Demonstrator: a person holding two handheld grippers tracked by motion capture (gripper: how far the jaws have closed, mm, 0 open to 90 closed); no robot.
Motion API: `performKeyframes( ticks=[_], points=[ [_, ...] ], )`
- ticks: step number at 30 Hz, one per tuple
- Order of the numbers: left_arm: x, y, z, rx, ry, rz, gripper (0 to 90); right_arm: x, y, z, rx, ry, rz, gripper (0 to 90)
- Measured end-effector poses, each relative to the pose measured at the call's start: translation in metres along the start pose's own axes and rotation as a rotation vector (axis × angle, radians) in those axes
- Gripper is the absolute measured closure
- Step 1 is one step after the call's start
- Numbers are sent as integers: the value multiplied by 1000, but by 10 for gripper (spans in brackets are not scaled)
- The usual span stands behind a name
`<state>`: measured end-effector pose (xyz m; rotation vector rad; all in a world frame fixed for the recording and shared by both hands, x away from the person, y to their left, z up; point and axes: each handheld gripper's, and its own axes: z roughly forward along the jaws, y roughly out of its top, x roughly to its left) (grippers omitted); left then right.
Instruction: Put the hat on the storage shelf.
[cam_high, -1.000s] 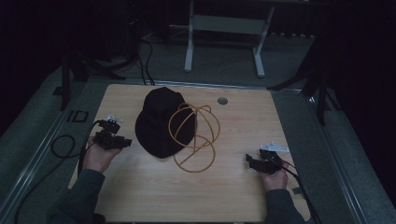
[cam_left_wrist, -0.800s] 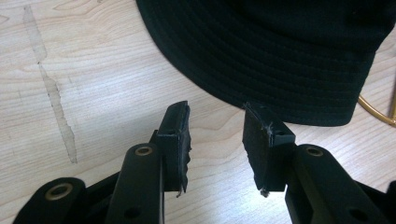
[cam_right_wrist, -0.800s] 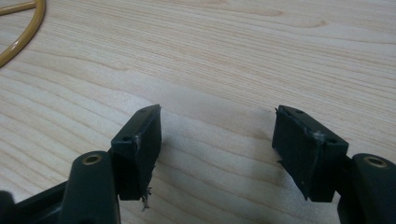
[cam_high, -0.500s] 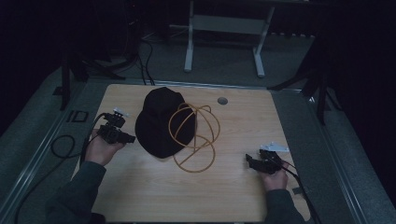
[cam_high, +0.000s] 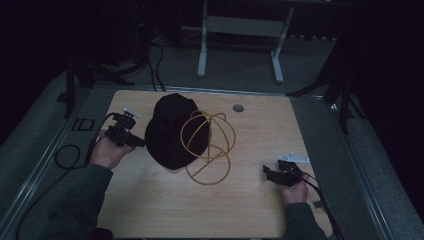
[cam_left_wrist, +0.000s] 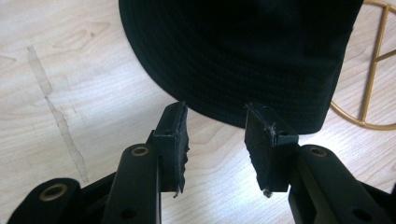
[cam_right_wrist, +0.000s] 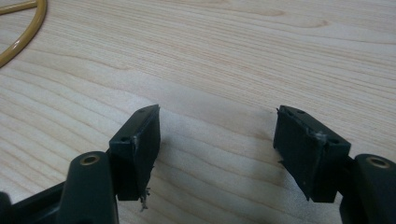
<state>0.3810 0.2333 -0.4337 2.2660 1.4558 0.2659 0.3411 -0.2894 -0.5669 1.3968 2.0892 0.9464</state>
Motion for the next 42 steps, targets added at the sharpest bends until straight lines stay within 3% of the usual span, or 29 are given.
performKeyframes(
  ticks=[15, 28, 37, 42],
  points=[
    [-3, 28, -8, 32, -23, 24, 585, 0, 0, 0, -1, 0, 0, 315],
    [-20, 47, -8, 55, -33, 66, 575, 0, 0, 0, -1, 0, -1, 315],
    [-27, 60, -7, 79, -47, 66, 566, 0, 0, 0, -1, 0, -1, 316],
    [-31, 68, -5, 92, -70, 39, 552, 0, 0, 0, -1, 0, -1, 316]
  ],
)
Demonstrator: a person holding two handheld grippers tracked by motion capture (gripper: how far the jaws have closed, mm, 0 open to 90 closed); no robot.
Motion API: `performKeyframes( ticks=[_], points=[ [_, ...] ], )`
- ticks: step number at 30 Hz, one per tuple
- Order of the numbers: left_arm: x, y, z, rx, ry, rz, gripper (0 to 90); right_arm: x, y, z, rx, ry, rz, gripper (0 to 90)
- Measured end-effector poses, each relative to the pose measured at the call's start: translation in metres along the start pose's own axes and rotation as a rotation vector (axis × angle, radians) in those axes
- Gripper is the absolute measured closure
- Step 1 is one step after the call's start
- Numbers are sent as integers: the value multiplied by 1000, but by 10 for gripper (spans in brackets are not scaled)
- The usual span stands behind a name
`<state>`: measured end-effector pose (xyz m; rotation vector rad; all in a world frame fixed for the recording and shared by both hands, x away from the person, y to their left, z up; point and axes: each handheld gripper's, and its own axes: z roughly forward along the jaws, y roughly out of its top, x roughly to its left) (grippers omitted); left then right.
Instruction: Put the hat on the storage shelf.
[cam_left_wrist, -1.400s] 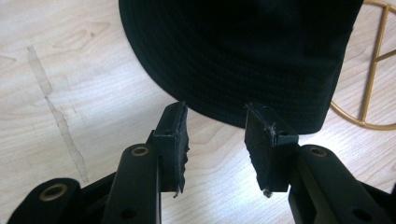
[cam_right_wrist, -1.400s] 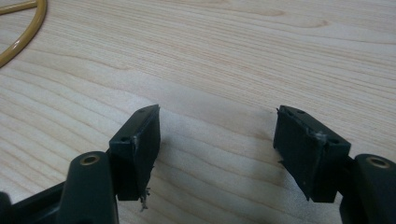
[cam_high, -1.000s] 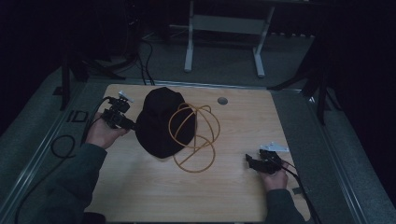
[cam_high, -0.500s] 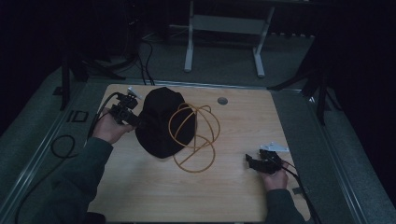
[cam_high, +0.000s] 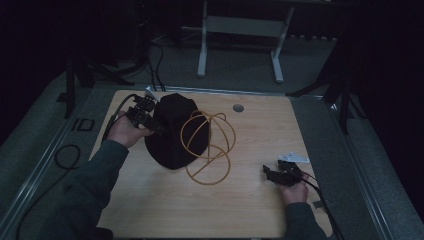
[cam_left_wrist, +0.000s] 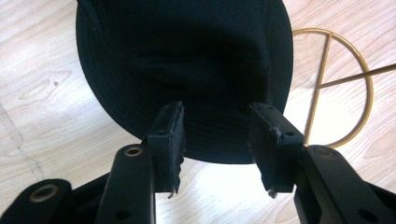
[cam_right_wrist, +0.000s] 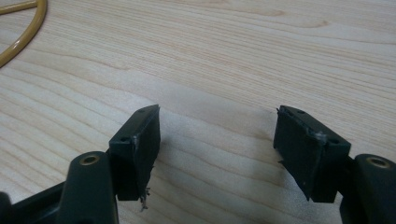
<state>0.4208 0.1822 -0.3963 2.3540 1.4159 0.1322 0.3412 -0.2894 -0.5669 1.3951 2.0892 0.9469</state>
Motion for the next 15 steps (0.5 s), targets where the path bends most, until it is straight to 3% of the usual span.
performKeyframes(
  ticks=[2, 15],
  points=[
    [-3, 2, 0, 0, -18, -4, 552, 0, 0, 0, 0, 0, 1, 315],
    [-13, 20, 17, 38, -13, -44, 495, 0, 0, 0, 0, 0, -1, 315]
  ],
)
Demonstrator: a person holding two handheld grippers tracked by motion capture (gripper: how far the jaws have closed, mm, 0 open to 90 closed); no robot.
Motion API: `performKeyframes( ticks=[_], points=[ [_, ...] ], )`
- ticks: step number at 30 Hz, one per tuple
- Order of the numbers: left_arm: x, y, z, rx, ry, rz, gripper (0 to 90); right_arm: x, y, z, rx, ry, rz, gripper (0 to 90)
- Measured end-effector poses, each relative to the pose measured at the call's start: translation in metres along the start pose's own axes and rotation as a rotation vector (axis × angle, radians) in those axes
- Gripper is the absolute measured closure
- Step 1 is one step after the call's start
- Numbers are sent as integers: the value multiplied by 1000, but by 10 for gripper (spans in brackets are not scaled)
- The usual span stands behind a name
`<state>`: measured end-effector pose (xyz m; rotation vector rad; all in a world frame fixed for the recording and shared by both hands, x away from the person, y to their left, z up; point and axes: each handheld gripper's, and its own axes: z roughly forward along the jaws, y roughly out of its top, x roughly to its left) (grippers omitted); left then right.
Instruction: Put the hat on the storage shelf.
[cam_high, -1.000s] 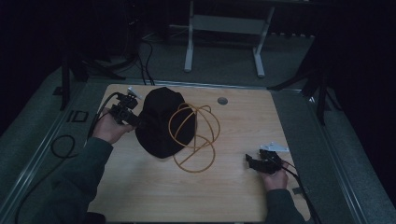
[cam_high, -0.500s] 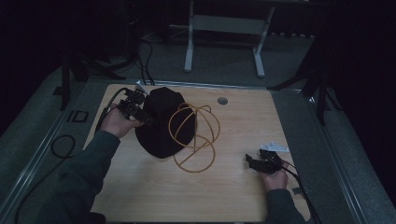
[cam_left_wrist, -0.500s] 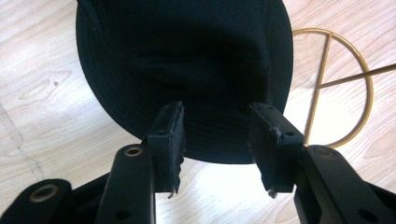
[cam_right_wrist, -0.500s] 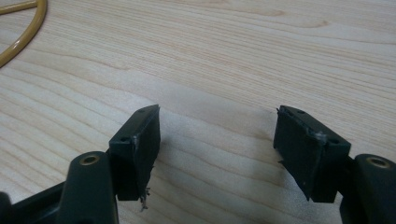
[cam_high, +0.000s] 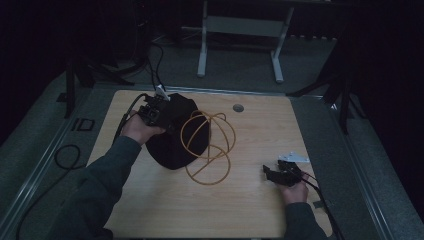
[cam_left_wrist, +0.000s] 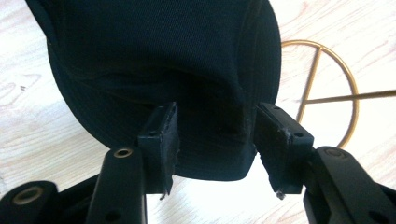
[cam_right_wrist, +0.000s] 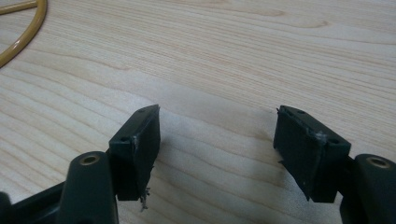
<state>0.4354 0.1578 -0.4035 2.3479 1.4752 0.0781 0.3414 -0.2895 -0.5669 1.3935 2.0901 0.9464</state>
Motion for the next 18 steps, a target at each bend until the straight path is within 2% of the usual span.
performKeyframes(
  ticks=[10, 13, 18],
  points=[
    [0, 12, 23, 39, 18, -60, 489, 0, 0, 0, 0, 0, 0, 315],
    [3, 15, 30, 45, 9, -92, 493, 0, 0, 0, 1, 1, 0, 315],
    [10, 19, 39, 69, -3, -111, 544, 0, 0, 0, 0, 1, 0, 315]
  ],
)
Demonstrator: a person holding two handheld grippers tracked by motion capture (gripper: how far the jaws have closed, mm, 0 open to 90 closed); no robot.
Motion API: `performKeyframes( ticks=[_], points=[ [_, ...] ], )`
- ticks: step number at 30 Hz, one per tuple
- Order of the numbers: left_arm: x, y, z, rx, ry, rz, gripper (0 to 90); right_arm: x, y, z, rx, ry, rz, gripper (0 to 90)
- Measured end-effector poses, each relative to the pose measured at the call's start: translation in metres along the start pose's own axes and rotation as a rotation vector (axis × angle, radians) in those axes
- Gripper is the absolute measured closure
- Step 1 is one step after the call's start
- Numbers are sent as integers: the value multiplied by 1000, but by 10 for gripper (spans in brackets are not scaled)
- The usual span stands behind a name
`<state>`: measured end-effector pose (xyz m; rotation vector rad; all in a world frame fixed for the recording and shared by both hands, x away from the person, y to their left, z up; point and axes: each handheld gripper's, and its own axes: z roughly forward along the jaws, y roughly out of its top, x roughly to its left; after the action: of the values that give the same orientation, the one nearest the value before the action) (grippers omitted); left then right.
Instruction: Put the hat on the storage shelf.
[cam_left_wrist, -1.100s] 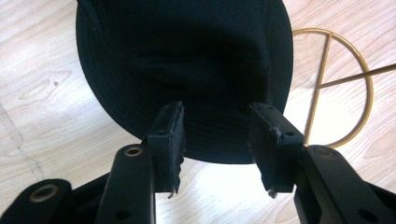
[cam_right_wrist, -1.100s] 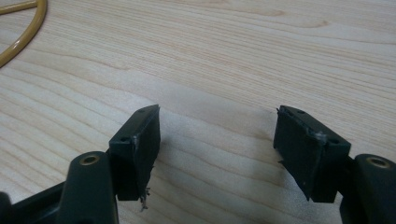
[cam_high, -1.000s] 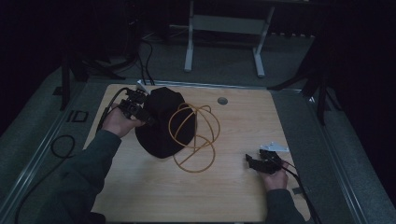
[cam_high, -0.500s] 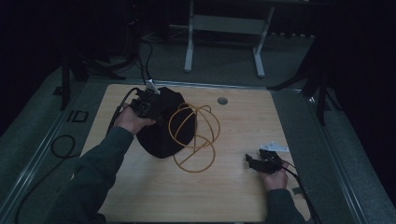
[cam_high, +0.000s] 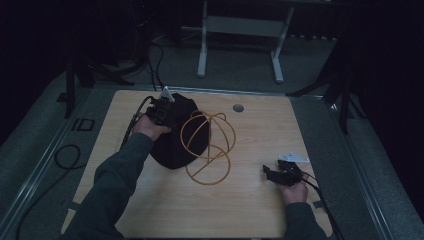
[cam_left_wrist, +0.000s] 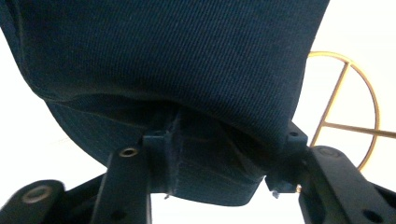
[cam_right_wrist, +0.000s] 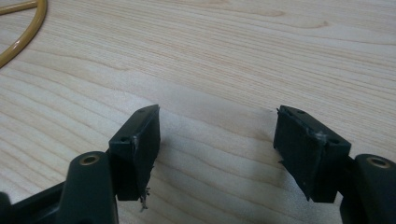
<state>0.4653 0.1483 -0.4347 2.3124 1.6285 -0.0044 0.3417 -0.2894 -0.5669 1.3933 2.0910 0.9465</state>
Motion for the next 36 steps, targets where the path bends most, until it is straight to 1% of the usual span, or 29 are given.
performKeyframes(
  ticks=[1, 4, 6, 7, 9, 10, 11, 13, 15, 20, 21, 24, 25, 26, 27, 28, 30, 31, 34, 36],
  points=[
    [1, 0, 0, 4, -1, 5, 566, 0, 0, 0, 0, 0, 0, 315],
    [3, 2, 1, 26, 4, 21, 674, 0, 0, 0, 0, 0, 0, 315],
    [5, 2, 2, 31, 13, 33, 747, 0, 0, 0, -1, 0, -2, 315],
    [5, 2, 2, 31, 24, 37, 788, 0, 0, 0, 0, 1, -1, 314],
    [5, 2, 1, 45, 61, 51, 822, 0, 0, 0, 0, 0, -1, 315],
    [5, 2, 1, 45, 61, 51, 831, 0, 0, 0, 0, 0, -1, 315],
    [5, 3, -1, 62, 89, 72, 831, 0, 0, 0, 0, 0, -1, 315],
    [5, 4, -3, 75, 103, 84, 840, 0, 0, 0, 0, 0, -1, 314],
    [7, 3, -4, 84, 106, 87, 842, 0, 0, 0, 0, 1, -1, 315],
    [13, 1, -4, 97, 110, 74, 838, 0, 0, 0, 0, 1, -1, 315],
    [13, 1, -3, 94, 113, 68, 820, 0, 0, 0, 0, 1, -1, 315],
    [11, 3, 5, 98, 130, 51, 717, 0, 0, 0, 0, 1, -1, 314],
    [10, 3, 9, 103, 131, 44, 696, 0, 0, 0, 0, 1, -1, 314],
    [10, 4, 10, 106, 133, 46, 683, 0, 0, 0, 0, 1, -1, 315],
    [9, 4, 12, 106, 133, 44, 689, 0, 0, 0, 0, 1, -1, 315],
    [9, 4, 12, 105, 136, 52, 726, 0, 0, 0, 0, 1, -1, 315],
    [9, 4, 11, 105, 123, 61, 816, 0, 0, 0, 0, 1, -1, 315],
    [9, 4, 10, 106, 123, 64, 845, 0, 0, 0, 0, 1, -1, 315],
    [10, 3, 7, 111, 116, 72, 870, 0, 0, 0, 0, 1, -2, 315],
    [14, 1, 3, 113, 107, 89, 872, 0, 0, 0, 0, 1, -1, 315]
  ],
)
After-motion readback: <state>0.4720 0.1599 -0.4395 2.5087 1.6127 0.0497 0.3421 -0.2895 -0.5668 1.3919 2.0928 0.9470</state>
